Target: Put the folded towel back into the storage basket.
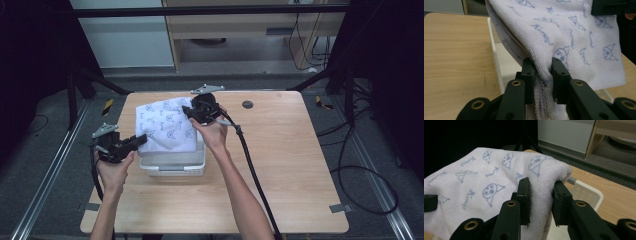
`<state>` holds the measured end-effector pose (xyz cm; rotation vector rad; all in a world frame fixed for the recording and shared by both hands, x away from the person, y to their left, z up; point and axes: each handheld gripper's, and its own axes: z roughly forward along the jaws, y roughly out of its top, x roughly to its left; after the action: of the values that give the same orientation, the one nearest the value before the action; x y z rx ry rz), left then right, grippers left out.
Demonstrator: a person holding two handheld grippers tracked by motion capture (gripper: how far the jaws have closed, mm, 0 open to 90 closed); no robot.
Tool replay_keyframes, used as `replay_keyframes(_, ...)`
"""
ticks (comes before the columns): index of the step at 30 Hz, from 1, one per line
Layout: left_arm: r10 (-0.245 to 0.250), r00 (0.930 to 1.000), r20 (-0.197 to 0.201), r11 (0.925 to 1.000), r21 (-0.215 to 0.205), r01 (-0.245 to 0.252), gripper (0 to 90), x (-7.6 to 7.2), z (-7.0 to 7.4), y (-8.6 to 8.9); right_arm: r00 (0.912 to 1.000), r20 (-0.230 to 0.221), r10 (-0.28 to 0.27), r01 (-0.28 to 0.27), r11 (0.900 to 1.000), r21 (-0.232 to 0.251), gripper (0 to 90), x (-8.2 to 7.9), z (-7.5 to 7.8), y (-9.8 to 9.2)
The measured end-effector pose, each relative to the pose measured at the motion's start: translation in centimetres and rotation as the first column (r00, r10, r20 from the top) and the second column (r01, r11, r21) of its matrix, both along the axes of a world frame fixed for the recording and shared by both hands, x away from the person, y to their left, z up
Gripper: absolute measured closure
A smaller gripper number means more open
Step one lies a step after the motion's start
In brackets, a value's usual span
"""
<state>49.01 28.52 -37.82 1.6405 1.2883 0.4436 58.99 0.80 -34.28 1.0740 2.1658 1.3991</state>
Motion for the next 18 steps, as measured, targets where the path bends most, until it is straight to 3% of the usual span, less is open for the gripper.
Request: replay_keyframes(18, -0.014, 0.9986, -0.052, 0.9984, 0.053, 0.017, 74.5, 1.9, -2.1, -1.2, 0.9985, -0.040, -0.036, 0.035, 0.999, -0.036, 71.3, 1.2, -2.7, -0.6)
